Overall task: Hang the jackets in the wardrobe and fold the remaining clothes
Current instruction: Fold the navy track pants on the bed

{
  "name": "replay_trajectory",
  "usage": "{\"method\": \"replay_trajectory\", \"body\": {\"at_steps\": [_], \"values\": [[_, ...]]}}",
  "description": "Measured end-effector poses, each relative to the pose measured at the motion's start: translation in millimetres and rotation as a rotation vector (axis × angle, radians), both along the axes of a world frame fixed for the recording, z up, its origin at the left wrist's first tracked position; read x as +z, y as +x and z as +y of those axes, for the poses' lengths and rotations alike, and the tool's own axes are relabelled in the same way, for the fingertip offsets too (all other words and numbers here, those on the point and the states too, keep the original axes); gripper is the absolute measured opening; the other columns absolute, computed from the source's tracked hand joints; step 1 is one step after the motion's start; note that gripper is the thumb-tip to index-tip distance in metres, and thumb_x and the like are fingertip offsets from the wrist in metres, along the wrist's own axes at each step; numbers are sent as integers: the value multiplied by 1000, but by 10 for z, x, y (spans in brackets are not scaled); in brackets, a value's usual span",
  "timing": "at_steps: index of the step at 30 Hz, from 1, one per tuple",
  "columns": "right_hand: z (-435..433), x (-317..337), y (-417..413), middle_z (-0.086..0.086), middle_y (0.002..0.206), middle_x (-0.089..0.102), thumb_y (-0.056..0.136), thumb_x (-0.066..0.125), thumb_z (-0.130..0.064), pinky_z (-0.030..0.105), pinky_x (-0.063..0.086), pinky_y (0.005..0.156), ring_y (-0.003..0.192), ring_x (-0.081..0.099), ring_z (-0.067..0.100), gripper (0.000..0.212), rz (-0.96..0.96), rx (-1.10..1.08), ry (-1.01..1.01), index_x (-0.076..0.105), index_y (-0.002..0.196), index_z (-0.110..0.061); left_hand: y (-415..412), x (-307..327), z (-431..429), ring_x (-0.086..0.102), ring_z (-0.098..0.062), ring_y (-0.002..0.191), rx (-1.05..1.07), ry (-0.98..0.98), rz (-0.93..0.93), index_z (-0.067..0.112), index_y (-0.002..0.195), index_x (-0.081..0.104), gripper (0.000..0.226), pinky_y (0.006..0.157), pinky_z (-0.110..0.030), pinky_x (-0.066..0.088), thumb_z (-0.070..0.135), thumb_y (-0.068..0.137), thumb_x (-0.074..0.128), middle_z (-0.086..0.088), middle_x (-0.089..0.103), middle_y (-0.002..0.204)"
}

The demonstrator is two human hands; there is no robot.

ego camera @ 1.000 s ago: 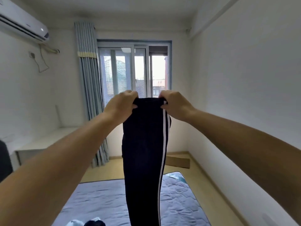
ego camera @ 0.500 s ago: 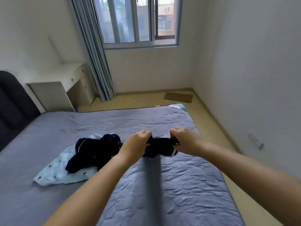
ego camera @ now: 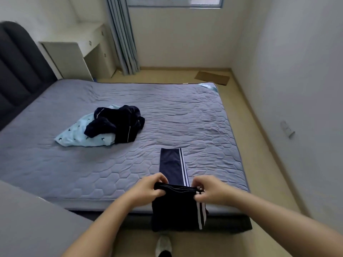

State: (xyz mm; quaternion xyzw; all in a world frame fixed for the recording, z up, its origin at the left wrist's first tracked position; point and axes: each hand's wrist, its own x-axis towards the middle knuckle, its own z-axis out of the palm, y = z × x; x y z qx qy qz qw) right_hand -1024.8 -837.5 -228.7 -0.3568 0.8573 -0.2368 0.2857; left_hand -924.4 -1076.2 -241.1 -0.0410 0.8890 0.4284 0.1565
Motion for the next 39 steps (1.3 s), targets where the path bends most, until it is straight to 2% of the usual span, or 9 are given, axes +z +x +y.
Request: {"method": "replay_trajectory", "body": {"at_steps": [6,14,16,18,21,26,31,36,39], "values": [[-351,-498,-701,-12,68,52,74,65,-8,12,36,59,61,45,-1,29,-166,-222,-1,53,74,-34,-726,-549,-237,58,-13,80,192,151,-93,37,99,50,28,74,-26,46,15,85,60,-3,64,103],[-1211,-1883,-2251,0,81,60,77,65,-10,13,44,64,71,54,10,20,-326,-508,-18,61,93,-22,-2411,-1949,-950,61,-23,92,394,263,-174,32,100,51,28,79,-32,49,13,82,62,-6,63,105],[-1400,-2273,-2621,0,95,61,80,65,-11,24,49,80,82,57,12,34,-331,-602,-65,58,112,-19,-2816,-2329,-1090,60,-21,105,445,285,-174,29,116,49,35,93,-38,49,10,88,59,-2,61,117],[-1521,-2705,-2848,-2,122,52,86,63,-16,29,43,96,112,54,15,62,-366,-653,-42,37,141,-19,-3095,-2721,-1156,47,-12,119,486,328,-225,23,140,33,54,102,-31,40,9,92,54,9,43,129],[-1520,-3385,-2698,3,143,42,86,60,-16,26,37,102,130,45,21,74,-443,-669,131,20,149,-16,-3079,-3334,-1113,41,-11,114,485,298,-359,12,147,20,65,93,-18,34,4,92,53,8,37,130],[-1213,-4163,-1970,8,145,45,84,57,-16,23,33,102,133,43,21,69,-583,-709,370,28,146,-12,-2478,-4186,-945,48,-23,125,542,171,-585,8,144,30,65,103,-25,35,7,85,59,-9,46,140],[-886,-4529,-1665,9,131,55,73,54,-22,32,40,101,121,51,26,63,-489,-800,410,43,134,-13,-1967,-4587,-875,57,-26,113,628,103,-614,9,131,45,54,98,-35,44,10,81,65,-10,60,124],[-674,-4699,-1408,5,99,65,87,57,-18,26,35,73,100,58,25,9,-561,-821,459,53,94,-16,-1494,-4656,-714,59,-24,95,621,70,-673,14,99,55,24,74,-29,40,27,84,69,-3,62,94],[-490,-4776,-1186,-7,75,54,87,61,-20,28,31,65,79,52,17,20,-537,-840,400,46,75,-21,-1189,-4672,-598,52,-22,77,691,35,-603,17,76,49,24,65,-32,36,24,83,70,1,54,73]]}}
